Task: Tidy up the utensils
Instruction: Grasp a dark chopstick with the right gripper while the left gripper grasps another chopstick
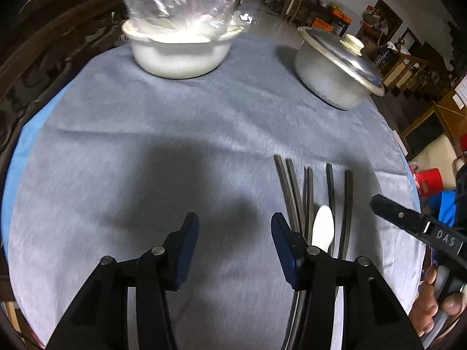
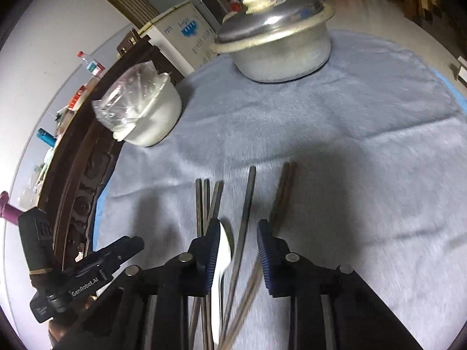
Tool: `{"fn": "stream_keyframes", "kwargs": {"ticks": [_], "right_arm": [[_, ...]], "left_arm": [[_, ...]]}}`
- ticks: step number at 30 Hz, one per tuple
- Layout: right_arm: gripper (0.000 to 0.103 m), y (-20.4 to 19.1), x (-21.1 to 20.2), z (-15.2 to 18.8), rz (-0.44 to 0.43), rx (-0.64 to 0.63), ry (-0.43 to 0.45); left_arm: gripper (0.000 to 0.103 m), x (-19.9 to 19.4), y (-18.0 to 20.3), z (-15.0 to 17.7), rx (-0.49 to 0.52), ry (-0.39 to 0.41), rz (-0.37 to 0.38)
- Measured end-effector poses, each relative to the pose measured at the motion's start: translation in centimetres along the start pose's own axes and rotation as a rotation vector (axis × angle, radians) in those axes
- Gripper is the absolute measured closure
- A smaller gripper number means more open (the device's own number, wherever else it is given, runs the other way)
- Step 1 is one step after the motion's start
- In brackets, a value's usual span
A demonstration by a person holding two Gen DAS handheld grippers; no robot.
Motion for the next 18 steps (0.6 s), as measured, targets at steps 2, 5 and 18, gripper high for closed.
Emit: {"fn": "stream_keyframes", "kwargs": {"ticks": [2,5,18], "right_arm": [[0.077,0.1,1.4,-0.6,0.007,0.009,-0.023],[0.079,0.2,3.4,-1.4,0.037,0.020,-0.062],[0.095,-0.6,6.9,-2.1,0.275,-0.069,-0.125]], "left_arm": [[0.050,1.0,0.4,-0.8,-0.001,-0.015,-0.003],[0.050,2.4,0.8,-1.7,-0.014,-0.047,0.009],[0.050,5.2,1.2,-3.7,-0.093,-0.114,0.031]]}}
Point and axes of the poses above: each gripper's, at about its wrist camera, not at the fingertips, and x roughly the way its jaws point, y to its right, z to its underside, the point moved 7 cm from there along x, roughly the way its jaws point, and after that the axes turned 1 degree about -z, right-handed, at the moved point
